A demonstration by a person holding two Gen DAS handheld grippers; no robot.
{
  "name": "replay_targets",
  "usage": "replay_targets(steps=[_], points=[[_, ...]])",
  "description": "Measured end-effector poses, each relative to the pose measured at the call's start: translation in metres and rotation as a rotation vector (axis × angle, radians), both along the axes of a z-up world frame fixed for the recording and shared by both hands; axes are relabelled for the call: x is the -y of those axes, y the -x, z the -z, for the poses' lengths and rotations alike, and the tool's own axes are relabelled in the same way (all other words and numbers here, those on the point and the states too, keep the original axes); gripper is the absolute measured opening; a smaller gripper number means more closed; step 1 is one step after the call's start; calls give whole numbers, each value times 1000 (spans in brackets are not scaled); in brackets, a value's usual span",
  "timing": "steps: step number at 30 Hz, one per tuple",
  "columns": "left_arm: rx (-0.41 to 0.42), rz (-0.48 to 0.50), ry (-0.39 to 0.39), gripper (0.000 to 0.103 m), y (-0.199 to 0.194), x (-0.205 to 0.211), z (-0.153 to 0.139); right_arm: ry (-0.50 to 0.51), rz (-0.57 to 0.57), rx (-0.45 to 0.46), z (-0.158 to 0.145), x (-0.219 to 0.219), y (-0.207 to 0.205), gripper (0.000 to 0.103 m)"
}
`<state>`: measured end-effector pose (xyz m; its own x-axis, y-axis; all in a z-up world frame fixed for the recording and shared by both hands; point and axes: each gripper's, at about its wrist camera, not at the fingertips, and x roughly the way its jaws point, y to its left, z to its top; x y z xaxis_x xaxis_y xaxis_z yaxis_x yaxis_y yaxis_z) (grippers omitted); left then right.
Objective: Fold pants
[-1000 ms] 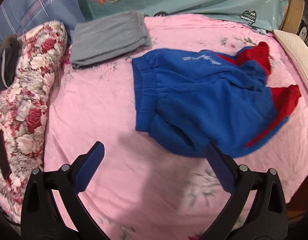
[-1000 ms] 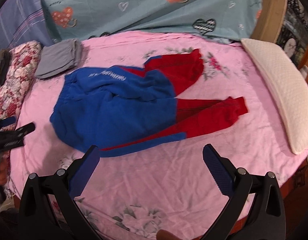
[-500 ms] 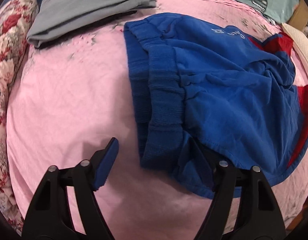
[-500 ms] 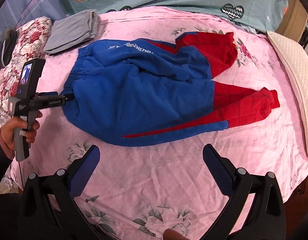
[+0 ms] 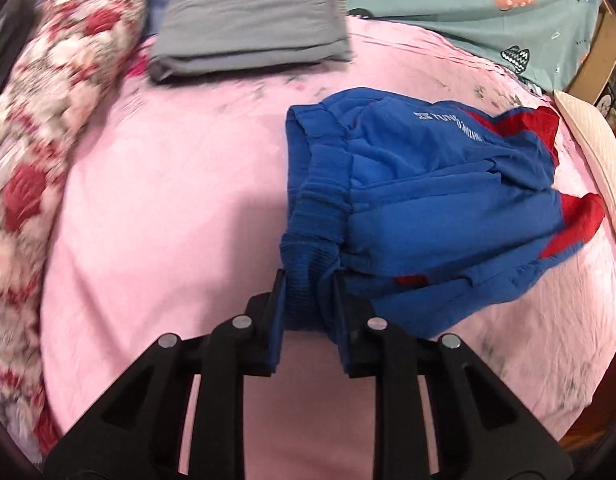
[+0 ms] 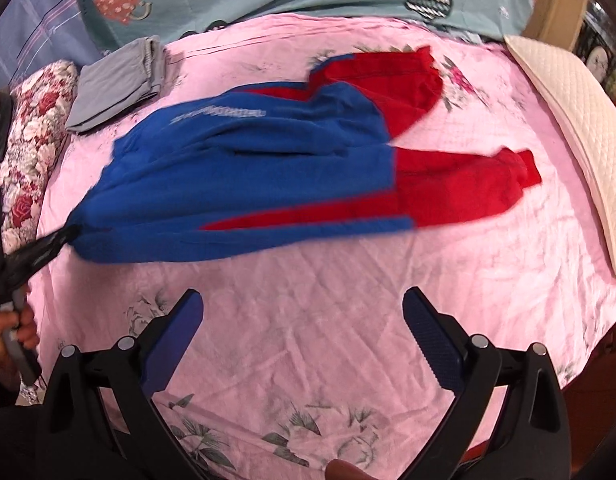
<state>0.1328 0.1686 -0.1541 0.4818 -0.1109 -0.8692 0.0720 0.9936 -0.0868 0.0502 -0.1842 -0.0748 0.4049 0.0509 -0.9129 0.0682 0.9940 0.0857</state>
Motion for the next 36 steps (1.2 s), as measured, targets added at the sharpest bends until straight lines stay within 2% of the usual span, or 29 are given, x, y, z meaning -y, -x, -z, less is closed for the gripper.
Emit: replay_targets(steps=[2,4,6,8,10,13,16,19,23,24,26,27,31,34,36], points=[[-2,-52,-26,21,17,-15,-1,0,25,12,-2,13,6,98],[-31,-127,-12,21,30,-38,4,9,82,34,-4,36,9,98],[-60,-153,-3,22,36,-43,12,-13,155,46,-3,62,6,98],[-68,-147,-37,29,43,-38,15,-57,235,57,0,93,-3,98],[-31,-171,-114,49,50,-29,6,-81,299,72,5,118,-15,98],[36,-263,-187,67,68,-21,-17,-104,358,82,19,149,-38,98],[63,-304,-200,72,83,-15,-34,-112,421,41,46,178,-59,98],[73,-321,-211,72,93,-6,-45,-179,469,18,71,205,-71,96],[84,-318,-217,73,100,24,-59,-256,465,-18,97,218,-80,65],[85,-310,-217,74,101,30,-60,-246,424,8,96,213,-83,47],[86,-288,-220,74,98,47,-63,-255,377,7,96,207,-82,21],[85,-273,-222,74,94,56,-63,-269,370,16,92,207,-78,15],[97,-219,-245,78,82,90,-69,-293,353,57,62,226,-31,14],[92,-214,-231,81,73,104,-66,-291,352,-41,73,245,8,14],[70,-218,-209,81,64,113,-61,-296,309,-144,92,250,25,26]])
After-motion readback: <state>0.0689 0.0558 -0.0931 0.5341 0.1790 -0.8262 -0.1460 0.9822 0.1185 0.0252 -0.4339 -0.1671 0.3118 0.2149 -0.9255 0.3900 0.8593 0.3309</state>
